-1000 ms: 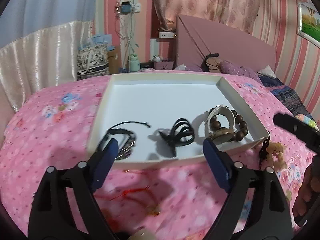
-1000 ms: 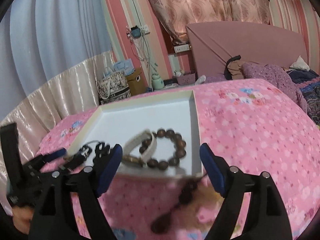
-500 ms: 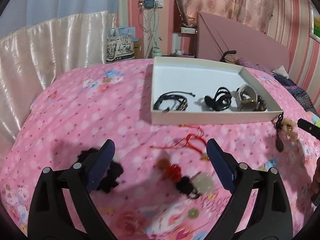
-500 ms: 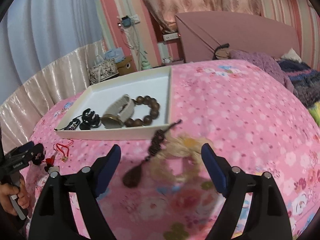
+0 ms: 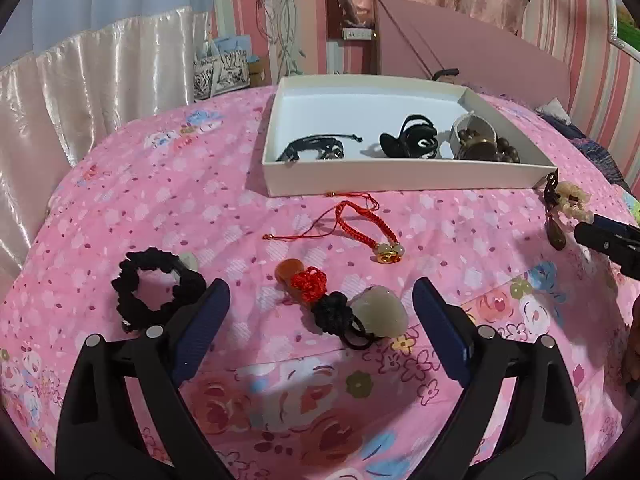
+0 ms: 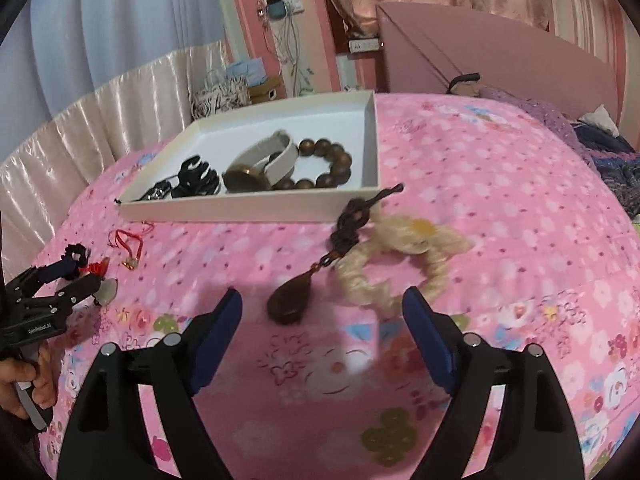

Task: Organize jewelry
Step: 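Grasp the black knotted cord with the left tool while the right tool grasps the cream beaded bracelet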

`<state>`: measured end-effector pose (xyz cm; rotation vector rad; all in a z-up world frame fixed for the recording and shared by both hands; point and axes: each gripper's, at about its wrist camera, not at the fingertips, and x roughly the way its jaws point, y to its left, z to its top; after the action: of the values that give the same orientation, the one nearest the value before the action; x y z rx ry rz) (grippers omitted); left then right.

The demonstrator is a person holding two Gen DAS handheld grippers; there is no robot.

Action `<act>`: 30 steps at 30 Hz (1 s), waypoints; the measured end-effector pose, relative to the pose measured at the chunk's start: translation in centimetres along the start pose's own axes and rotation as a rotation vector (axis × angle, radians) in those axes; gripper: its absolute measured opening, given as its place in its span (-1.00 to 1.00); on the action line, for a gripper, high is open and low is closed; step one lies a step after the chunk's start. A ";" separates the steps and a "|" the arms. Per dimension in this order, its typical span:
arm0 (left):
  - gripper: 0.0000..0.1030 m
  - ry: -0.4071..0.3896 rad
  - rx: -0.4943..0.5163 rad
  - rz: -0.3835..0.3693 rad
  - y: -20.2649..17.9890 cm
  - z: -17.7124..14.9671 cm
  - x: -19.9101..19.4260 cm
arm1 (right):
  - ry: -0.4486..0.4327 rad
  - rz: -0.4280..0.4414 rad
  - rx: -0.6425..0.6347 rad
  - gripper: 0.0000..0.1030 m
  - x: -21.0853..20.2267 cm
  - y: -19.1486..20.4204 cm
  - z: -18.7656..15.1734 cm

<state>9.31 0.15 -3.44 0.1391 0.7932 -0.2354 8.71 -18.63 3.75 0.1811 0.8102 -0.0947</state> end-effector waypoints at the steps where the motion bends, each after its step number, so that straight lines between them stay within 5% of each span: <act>1: 0.78 0.010 -0.003 0.004 0.0 0.1 0.2 | 0.009 -0.002 -0.006 0.59 0.2 0.2 0.1; 13: 0.51 0.056 -0.049 -0.045 1.0 -0.2 1.2 | 0.048 0.021 -0.101 0.35 0.9 3.5 0.0; 19: -0.04 0.052 -0.009 -0.083 -0.4 -0.1 1.3 | 0.123 -0.081 -0.114 0.23 3.0 3.6 0.3; 21: -0.30 0.043 0.009 -0.098 -1.1 -0.2 1.1 | 0.114 -0.095 -0.118 0.02 3.1 3.8 0.5; 25: -0.49 0.020 0.017 -0.101 -1.5 -0.3 0.6 | 0.090 -0.088 -0.097 -0.47 2.6 3.6 0.4; 30: -0.60 -0.008 0.007 -0.112 -1.4 -0.3 0.0 | 0.053 -0.062 -0.069 -0.51 1.5 3.0 -0.1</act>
<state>8.74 -1.17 -3.68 0.1001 0.7930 -0.3446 10.16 -15.73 2.93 0.0935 0.8705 -0.1202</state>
